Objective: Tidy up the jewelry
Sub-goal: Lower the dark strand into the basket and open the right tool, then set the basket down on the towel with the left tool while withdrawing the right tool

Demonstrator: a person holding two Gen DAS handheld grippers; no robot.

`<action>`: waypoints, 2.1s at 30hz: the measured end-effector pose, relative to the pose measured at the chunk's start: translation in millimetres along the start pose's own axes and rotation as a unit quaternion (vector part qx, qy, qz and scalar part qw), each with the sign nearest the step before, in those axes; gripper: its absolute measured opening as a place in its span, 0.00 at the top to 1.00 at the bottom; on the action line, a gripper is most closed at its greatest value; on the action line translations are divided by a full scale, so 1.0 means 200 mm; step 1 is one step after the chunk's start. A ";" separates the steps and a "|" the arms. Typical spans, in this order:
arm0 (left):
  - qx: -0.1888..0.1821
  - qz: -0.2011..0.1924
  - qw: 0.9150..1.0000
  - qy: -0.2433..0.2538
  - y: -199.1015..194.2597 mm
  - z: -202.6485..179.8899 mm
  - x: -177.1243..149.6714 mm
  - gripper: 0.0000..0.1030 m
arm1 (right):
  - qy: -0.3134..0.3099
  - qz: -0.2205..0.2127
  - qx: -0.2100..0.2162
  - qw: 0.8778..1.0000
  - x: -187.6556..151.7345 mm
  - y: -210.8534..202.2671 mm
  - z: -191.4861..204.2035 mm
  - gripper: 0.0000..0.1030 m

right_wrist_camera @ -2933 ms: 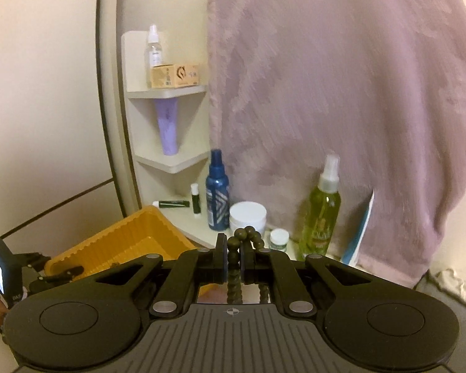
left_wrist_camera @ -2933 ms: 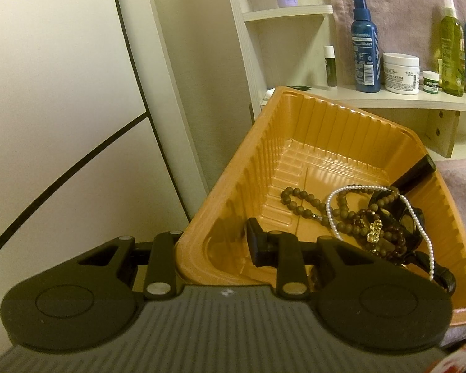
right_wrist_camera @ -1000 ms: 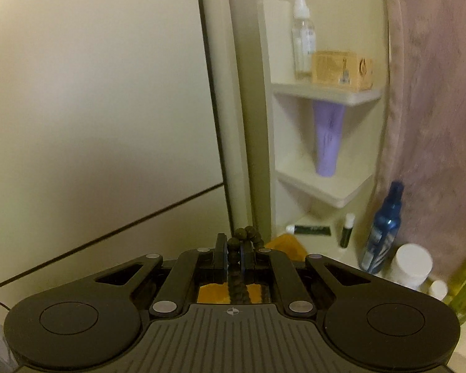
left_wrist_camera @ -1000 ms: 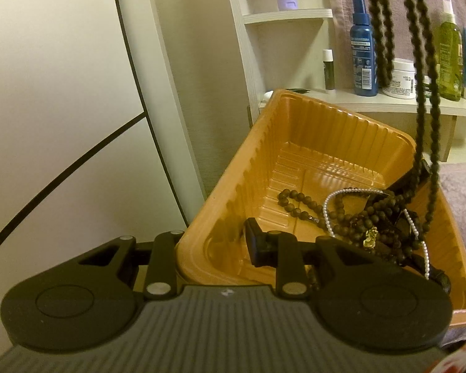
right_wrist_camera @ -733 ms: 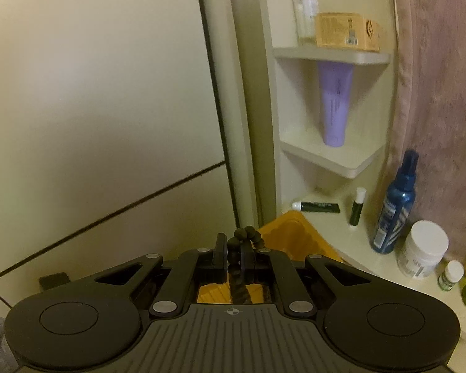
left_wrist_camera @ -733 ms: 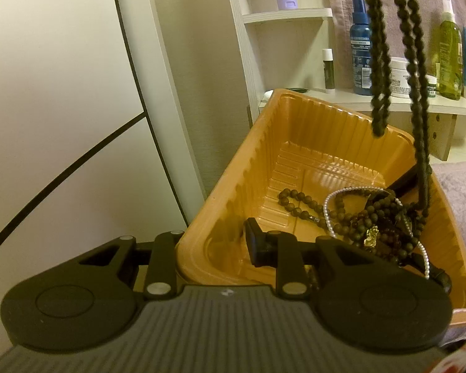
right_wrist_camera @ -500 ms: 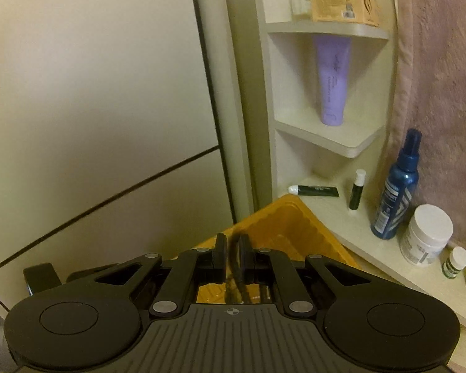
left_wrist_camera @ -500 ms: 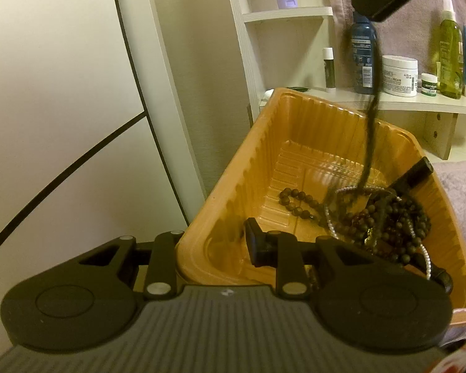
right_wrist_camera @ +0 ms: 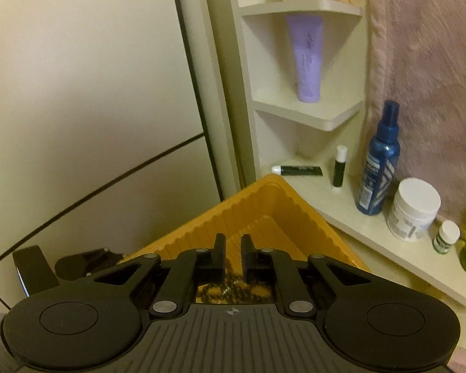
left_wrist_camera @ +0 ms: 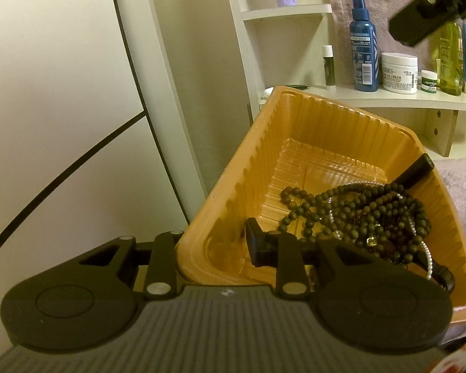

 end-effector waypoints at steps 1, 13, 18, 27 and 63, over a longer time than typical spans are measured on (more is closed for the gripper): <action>0.000 0.000 1.000 0.000 0.00 0.00 0.00 0.76 | 0.001 0.002 -0.002 1.000 -0.01 0.00 0.00 0.80; 0.000 0.000 1.000 0.000 0.00 0.00 0.00 0.76 | 0.029 0.008 -0.026 0.999 -0.15 -0.03 -0.08 0.54; 0.000 0.001 1.000 0.000 0.00 0.00 0.00 0.75 | 0.046 0.013 -0.034 0.998 -0.21 -0.03 -0.13 0.51; -0.001 0.002 1.000 -0.001 0.00 0.00 -0.01 0.75 | 0.056 0.014 -0.039 0.998 -0.24 -0.04 -0.17 0.51; -0.038 0.081 0.990 -0.107 0.07 0.07 -0.16 0.67 | 0.101 0.038 -0.055 0.993 -0.45 -0.02 -0.15 0.48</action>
Point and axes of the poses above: each gripper's, at about its wrist camera, not at the fingertips, and y roughly the way its jaws point, z to its left, x to its top, the point moved 9 cm from there along y, roughly the way its jaws point, and after that the axes turned 6 degrees about -x, right-handed, at the moved point
